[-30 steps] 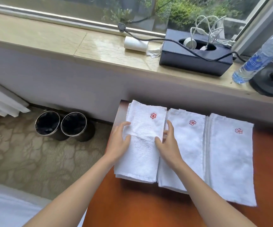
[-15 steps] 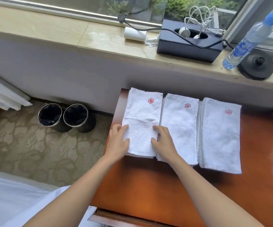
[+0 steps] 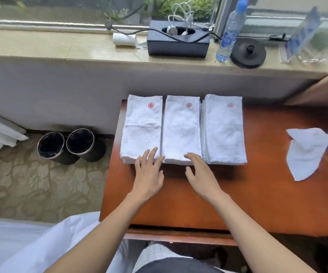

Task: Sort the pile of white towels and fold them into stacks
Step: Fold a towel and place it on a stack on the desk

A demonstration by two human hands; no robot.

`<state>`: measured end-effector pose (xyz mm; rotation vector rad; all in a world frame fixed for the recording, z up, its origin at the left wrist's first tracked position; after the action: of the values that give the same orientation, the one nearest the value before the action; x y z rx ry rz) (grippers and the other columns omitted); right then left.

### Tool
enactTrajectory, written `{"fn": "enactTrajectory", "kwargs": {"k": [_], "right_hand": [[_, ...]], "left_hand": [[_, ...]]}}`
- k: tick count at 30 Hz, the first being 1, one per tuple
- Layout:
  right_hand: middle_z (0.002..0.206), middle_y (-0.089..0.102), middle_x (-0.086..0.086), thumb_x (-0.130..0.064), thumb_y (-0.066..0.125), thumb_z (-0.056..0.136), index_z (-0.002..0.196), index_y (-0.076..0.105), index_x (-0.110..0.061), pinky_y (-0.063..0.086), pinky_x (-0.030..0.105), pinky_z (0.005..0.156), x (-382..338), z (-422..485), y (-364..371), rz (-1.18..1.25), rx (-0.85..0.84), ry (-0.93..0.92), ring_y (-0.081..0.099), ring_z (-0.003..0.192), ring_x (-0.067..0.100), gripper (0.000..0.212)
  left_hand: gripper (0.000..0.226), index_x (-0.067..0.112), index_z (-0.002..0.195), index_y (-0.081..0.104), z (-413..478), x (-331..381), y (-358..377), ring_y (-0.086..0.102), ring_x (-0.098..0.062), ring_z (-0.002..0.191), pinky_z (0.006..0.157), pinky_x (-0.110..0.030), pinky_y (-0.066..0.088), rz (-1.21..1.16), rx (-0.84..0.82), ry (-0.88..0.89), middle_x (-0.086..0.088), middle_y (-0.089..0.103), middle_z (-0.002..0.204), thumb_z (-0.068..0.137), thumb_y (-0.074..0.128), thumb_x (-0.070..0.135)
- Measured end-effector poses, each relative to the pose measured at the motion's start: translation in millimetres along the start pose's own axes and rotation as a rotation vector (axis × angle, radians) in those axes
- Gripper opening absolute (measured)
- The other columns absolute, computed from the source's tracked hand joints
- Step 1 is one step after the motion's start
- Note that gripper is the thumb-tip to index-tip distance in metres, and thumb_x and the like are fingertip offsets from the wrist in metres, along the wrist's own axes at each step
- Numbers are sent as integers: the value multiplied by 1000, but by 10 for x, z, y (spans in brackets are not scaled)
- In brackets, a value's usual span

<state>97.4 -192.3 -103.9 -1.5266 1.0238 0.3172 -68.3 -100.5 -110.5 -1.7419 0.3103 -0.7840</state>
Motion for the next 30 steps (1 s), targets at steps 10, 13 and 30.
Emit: {"fn": "enactTrajectory", "kwargs": {"k": [10,13,30], "right_hand": [[156,45,-6,-19,52,105,149,50,-24,27,23,115,1591,-1495,-1324,-36,157,149,39,145,12,44],[155,47,-3,-16,51,105,148,51,-20,27,24,116,2044,-1969,-1633,-25,167,152,39,145,13,43],[154,44,-13,-25,51,107,147,48,-31,32,22,111,3703,-2764,-2910,77,329,352,39,143,8,41]], "left_hand": [[59,27,154,39,-434,2160,736,3,-27,158,125,-51,4,115,-97,236,-2,11,172,96,51,22],[55,25,152,40,-651,2763,929,4,-28,158,126,-51,3,132,-97,266,-2,11,172,97,50,23],[58,24,153,38,-286,4914,1759,6,-33,158,125,-56,2,272,-164,547,-6,14,171,97,55,23]]}}
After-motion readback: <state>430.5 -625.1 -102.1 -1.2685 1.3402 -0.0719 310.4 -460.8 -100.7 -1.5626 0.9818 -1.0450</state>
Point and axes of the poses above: each hand's wrist, its own z-axis towards the middle knuckle, its own y-axis out of the palm, x = y × z, the point moved 7 cm from there along z, towards the middle knuckle
